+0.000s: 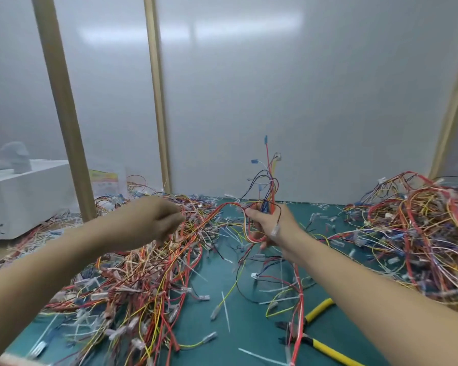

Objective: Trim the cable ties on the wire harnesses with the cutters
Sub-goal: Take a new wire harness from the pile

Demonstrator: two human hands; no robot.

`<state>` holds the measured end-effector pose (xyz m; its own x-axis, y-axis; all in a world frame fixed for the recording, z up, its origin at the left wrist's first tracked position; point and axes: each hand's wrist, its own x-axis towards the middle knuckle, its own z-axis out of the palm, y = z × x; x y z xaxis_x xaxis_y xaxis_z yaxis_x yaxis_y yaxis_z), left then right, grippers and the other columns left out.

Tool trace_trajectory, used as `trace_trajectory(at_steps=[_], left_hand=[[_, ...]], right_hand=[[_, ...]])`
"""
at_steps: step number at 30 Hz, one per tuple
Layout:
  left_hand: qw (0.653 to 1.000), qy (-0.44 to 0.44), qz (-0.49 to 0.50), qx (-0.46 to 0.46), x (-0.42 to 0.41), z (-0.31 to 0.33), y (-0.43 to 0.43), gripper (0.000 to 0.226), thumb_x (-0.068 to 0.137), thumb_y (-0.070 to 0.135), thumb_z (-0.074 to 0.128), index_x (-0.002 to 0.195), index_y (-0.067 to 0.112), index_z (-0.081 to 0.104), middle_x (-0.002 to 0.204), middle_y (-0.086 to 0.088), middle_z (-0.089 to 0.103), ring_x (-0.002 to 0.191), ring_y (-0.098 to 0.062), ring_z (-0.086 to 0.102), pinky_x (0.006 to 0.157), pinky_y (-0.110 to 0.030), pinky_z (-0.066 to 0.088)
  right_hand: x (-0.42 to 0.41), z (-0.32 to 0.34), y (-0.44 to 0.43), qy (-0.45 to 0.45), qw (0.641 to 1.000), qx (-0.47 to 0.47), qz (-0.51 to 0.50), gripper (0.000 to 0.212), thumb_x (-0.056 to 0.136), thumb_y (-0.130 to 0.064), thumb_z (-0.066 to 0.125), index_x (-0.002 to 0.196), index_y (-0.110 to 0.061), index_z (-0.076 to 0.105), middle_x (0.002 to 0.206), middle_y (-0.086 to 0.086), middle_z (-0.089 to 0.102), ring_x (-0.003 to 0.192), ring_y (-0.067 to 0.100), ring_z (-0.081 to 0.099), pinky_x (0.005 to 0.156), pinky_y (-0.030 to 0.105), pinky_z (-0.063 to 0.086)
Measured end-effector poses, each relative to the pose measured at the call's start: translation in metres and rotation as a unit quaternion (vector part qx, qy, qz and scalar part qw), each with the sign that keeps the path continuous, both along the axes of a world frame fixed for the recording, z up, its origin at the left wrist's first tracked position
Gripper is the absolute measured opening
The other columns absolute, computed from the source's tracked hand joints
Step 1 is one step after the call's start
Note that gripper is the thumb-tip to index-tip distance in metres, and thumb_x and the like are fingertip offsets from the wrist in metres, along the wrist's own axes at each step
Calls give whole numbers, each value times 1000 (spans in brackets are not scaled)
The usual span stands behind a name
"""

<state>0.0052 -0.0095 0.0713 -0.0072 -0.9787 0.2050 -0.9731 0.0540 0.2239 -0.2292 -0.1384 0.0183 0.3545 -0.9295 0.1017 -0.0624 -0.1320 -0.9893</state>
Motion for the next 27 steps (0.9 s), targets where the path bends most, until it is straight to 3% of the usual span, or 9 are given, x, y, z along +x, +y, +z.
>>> trace_trajectory(at_steps=[3,5,8,11,15,19,21,24,27], left_hand=[[986,-130,11,101,-18,-2,-8,39,95,59,45,96,23,57,91,7,64,82,-7,62,78,-28,55],[967,-183,9,178,-25,-21,-9,43,98,56,43,101,18,62,96,3,67,84,-12,64,82,-32,56],[987,-59,29,148,-27,-40,-4,37,102,43,44,83,19,65,80,2,71,68,-14,67,72,-34,60],[993,82,77,25,-31,-20,1,39,103,38,41,77,15,60,60,4,59,44,-5,52,44,-18,48],[981,101,63,-156,-59,52,-4,44,104,36,40,73,19,67,48,7,47,35,-5,37,43,-24,30],[938,335,1,-94,-113,95,-23,39,104,28,45,93,4,73,49,3,43,36,-10,30,36,-17,25],[919,392,-16,-48,-133,92,-26,34,103,21,47,103,-5,70,60,-5,47,44,-16,39,39,-20,35],[928,350,-117,48,-135,63,-25,26,100,13,51,107,-6,68,72,-13,60,61,-22,57,62,-31,52],[935,84,-200,281,-111,35,-20,29,95,32,64,121,20,69,108,10,73,96,-2,68,80,-10,51]], right_hand=[[-7,3,4,4,1000,-21,-7,8,96,-19,65,90,-15,65,63,-4,51,35,9,51,32,20,37],[-14,6,5,6,999,-34,-19,8,96,-19,64,97,-11,66,63,-1,51,41,12,54,32,21,36],[-23,7,9,5,998,-42,-39,7,96,-19,64,91,-13,65,64,0,52,51,21,56,32,20,35],[-26,5,14,16,998,-41,-37,11,97,-17,62,86,-15,62,70,5,55,50,22,58,34,21,41],[-13,11,28,-45,998,25,47,2,98,-9,60,99,-10,59,73,9,55,47,21,59,41,28,53],[-8,30,41,-162,975,79,131,21,92,-5,61,112,-3,63,79,12,63,63,27,67,53,33,59],[-14,42,41,-213,965,100,112,24,93,-11,61,115,-2,63,83,13,63,67,29,70,55,34,59],[-37,68,24,-177,981,81,7,20,98,-27,55,104,-11,66,81,8,62,53,18,63,47,27,54],[-70,103,3,-129,990,30,-46,21,100,-26,47,105,-17,66,73,3,58,44,12,48,40,20,38]])
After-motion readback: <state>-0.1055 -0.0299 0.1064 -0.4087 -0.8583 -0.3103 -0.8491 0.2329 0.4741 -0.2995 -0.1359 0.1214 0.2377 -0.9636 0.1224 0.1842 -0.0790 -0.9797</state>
